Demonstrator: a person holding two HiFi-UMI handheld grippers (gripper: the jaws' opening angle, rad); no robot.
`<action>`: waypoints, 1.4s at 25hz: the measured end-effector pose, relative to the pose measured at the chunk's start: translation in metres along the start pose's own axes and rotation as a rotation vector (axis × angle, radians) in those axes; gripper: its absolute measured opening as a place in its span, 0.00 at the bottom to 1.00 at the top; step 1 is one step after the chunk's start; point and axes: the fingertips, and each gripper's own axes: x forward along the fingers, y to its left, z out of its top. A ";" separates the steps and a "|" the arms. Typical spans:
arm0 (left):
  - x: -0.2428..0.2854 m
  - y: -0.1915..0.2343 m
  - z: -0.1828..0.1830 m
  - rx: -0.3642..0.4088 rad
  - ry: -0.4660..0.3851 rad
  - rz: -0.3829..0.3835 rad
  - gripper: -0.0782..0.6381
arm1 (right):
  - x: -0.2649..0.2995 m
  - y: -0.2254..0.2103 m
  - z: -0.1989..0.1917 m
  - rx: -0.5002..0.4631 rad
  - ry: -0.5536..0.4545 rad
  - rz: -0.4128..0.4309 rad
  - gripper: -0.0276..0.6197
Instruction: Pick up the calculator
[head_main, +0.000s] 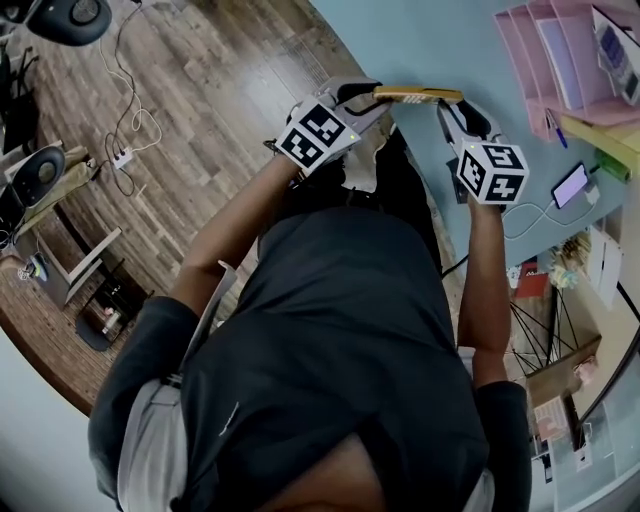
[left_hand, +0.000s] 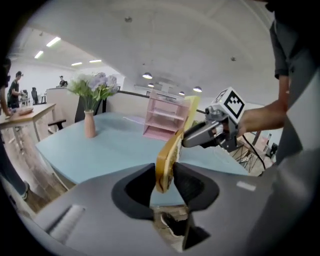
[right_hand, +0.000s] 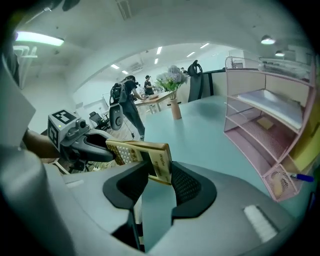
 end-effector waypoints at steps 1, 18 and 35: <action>-0.005 -0.001 0.008 0.024 -0.014 -0.005 0.35 | -0.004 0.003 0.005 -0.004 -0.015 -0.001 0.26; -0.093 -0.027 0.126 0.433 -0.239 -0.027 0.33 | -0.091 0.055 0.113 -0.112 -0.331 -0.048 0.26; -0.146 -0.055 0.182 0.558 -0.427 -0.084 0.33 | -0.161 0.097 0.155 -0.232 -0.448 -0.221 0.23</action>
